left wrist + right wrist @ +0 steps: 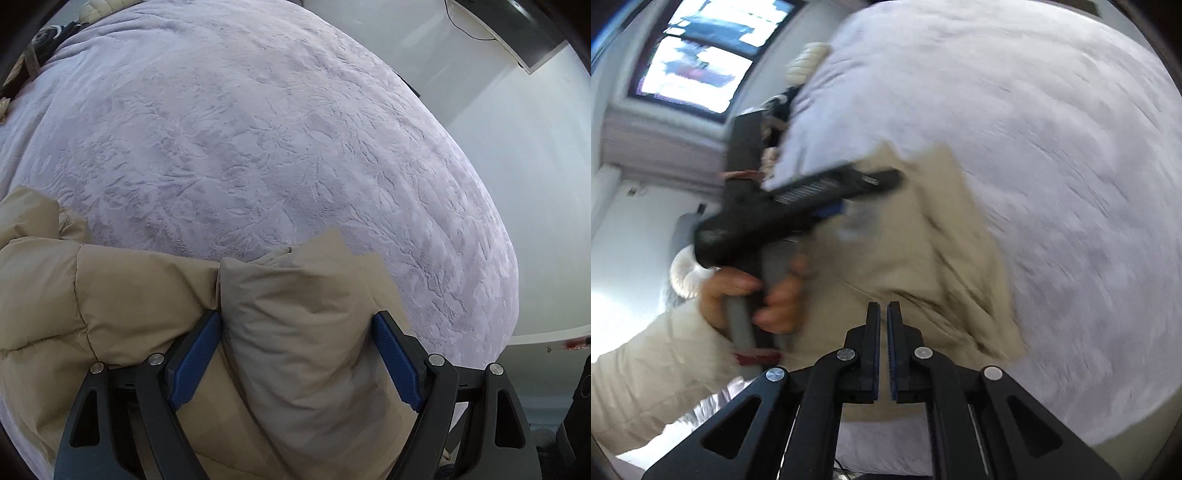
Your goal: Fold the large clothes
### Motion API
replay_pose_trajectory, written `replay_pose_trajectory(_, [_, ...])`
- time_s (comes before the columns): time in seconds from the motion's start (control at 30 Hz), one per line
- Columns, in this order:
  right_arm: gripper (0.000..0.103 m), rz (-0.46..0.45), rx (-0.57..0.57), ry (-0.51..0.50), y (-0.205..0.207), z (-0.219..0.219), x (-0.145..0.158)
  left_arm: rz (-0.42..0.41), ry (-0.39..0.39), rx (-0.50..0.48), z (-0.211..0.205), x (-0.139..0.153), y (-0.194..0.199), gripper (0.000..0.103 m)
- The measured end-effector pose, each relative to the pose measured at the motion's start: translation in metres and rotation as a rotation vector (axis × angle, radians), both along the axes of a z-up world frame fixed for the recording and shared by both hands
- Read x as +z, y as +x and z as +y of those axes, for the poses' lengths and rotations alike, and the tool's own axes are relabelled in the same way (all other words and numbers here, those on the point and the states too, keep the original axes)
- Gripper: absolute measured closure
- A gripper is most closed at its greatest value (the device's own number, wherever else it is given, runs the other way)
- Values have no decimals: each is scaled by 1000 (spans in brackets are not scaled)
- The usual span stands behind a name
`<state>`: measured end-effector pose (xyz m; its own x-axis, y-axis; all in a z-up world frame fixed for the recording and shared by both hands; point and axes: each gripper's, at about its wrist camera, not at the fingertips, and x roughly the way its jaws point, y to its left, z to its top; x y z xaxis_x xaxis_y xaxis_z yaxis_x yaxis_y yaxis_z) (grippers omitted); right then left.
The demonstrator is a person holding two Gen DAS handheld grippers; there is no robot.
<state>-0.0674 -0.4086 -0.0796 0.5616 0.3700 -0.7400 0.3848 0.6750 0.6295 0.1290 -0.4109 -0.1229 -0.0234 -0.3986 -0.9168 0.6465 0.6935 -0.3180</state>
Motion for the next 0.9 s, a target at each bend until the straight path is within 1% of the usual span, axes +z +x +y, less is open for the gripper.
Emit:
replay_pose_trajectory(0.07, [98, 36, 37, -27, 17, 6, -11, -4, 5, 17, 2, 5, -1, 20])
replay_pose_trajectory(0.13, [99, 84, 53, -28, 26, 8, -26, -3, 8, 36, 6, 13, -2, 20])
replay_pose_trajectory(0.2, [100, 123, 69, -29, 30, 10, -37, -5, 14, 46, 10, 22, -4, 20])
replay_pose_trajectory(0.23, [100, 137, 87, -48, 34, 14, -40, -14, 20, 50, 14, 29, -7, 20])
replay_pose_trajectory(0.33, [100, 162, 125, -94, 44, 22, -44, -29, 35, 68, 24, 43, -15, 20])
replay_pose_trajectory(0.43, [103, 182, 127, -87, 53, 26, -51, -31, 41, 119, 42, 57, -23, 20])
replay_pose_trajectory(0.53, [103, 191, 122, -71, 58, 21, -54, -28, 51, 169, 60, 66, -28, 20])
replay_pose_trajectory(0.57, [103, 194, 122, -69, 52, 13, -53, -19, 55, 191, 69, 67, -30, 20])
replay_pose_trajectory(0.6, [103, 198, 124, -70, 61, 10, -57, -8, 59, 207, 76, 67, -31, 20])
replay_pose_trajectory(0.67, [103, 204, 134, -85, 63, 10, -54, 11, 74, 233, 92, 67, -36, 20])
replay_pose_trajectory(0.73, [103, 212, 147, -100, 51, 2, -44, 2, 90, 250, 106, 67, -40, 20])
replay_pose_trajectory(0.8, [103, 221, 151, -106, 55, 2, -48, -2, 110, 274, 118, 67, -43, 20])
replay_pose_trajectory(0.9, [103, 233, 153, -110, 60, 4, -53, 39, 116, 310, 135, 63, -45, 20])
